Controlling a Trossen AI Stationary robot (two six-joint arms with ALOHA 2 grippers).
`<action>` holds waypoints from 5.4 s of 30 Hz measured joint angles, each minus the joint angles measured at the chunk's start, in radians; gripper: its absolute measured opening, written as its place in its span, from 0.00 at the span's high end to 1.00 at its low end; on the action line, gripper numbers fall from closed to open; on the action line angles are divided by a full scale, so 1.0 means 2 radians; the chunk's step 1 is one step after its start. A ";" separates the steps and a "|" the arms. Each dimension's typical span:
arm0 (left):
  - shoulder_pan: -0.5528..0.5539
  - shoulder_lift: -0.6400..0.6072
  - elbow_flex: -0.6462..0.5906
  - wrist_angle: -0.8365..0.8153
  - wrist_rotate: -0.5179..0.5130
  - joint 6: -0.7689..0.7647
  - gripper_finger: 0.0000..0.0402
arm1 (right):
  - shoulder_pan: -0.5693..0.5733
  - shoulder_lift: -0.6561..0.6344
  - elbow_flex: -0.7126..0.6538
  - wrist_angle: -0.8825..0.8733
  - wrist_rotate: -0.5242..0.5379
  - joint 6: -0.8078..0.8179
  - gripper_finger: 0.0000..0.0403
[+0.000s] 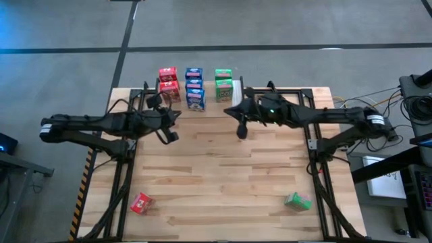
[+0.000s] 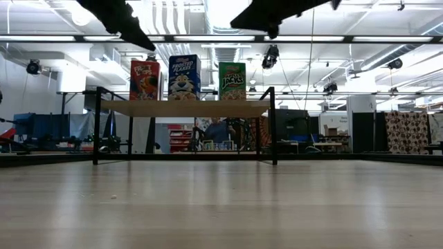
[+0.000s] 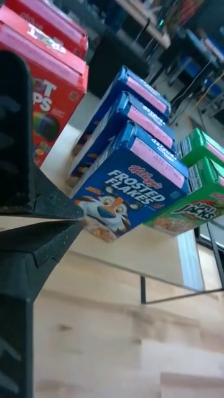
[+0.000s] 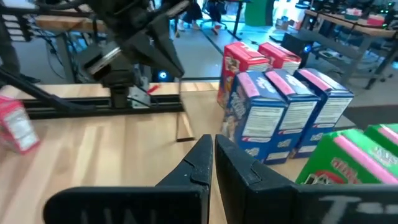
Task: Stack cereal on shelf
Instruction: Put the blue cereal box on the shelf aligned with the blue cereal boxes, then adjust the green cereal box on the shelf
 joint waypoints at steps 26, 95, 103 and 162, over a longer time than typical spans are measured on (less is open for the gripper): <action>0.101 0.000 -0.139 0.267 -0.001 0.112 1.00 | -0.076 0.166 0.128 0.003 -0.007 -0.056 0.98; 0.082 0.051 -0.051 0.156 0.004 0.015 1.00 | -0.068 0.198 0.141 0.026 -0.020 -0.082 0.98; 0.081 0.052 -0.053 0.151 0.003 0.009 1.00 | -0.068 0.198 0.141 0.021 -0.017 -0.087 0.98; -0.074 0.037 -0.049 0.116 -0.024 -0.040 1.00 | -0.176 0.214 0.411 -0.410 -0.141 -0.204 0.97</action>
